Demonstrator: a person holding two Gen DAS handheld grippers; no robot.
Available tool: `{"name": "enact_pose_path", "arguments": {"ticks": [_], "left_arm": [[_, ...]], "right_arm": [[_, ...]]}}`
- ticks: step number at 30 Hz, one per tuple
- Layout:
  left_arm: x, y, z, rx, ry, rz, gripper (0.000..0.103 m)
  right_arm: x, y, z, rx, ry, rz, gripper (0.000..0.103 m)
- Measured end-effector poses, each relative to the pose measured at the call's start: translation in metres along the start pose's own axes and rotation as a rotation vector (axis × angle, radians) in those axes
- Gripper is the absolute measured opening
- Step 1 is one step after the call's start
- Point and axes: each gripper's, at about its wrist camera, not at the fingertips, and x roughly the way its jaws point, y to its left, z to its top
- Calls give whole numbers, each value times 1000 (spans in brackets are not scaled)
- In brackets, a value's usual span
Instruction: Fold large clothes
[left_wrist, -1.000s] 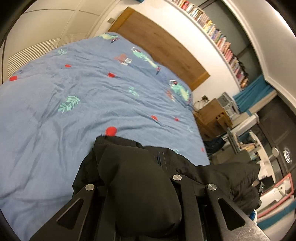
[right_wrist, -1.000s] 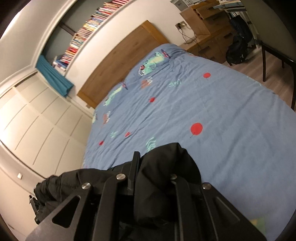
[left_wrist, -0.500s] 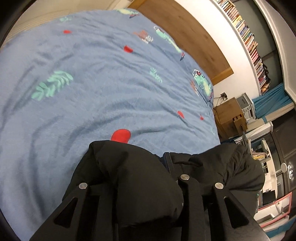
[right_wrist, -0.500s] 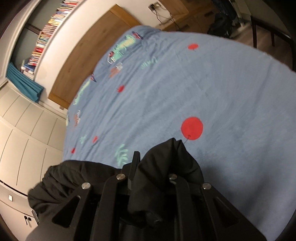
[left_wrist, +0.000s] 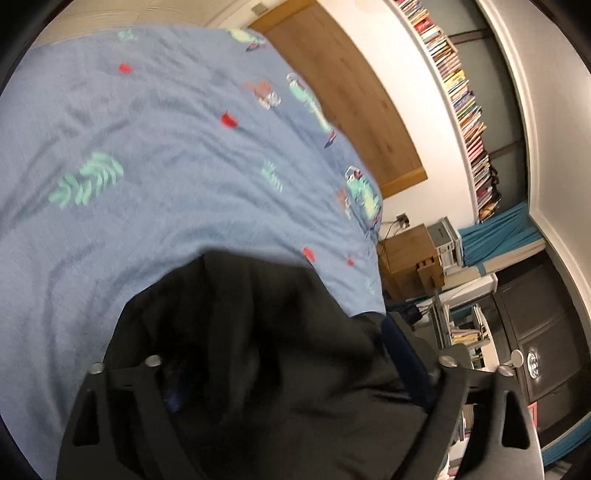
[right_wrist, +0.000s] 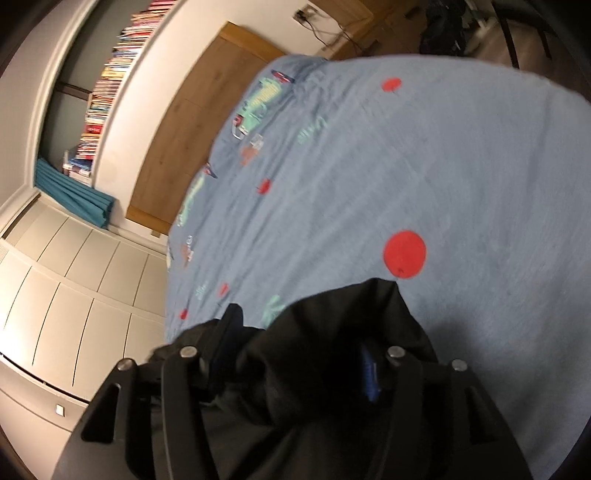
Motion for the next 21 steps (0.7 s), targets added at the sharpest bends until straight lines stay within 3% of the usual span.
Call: {"name": "enact_pose_path", "arguments": {"ticks": [6, 11, 15, 21], "left_arm": [[-50, -25, 12, 5, -83, -4, 98], [-81, -55, 2, 114, -94, 118, 98], [-80, -77, -29, 252, -65, 241, 98], [-47, -93, -79, 402, -2, 304, 98]], "right_arm": [[-53, 28, 9, -19, -64, 23, 56], [-95, 61, 7, -88, -101, 26, 56], [-107, 106, -22, -263, -64, 5, 56], [-79, 160, -99, -497, 13, -24, 56]]}}
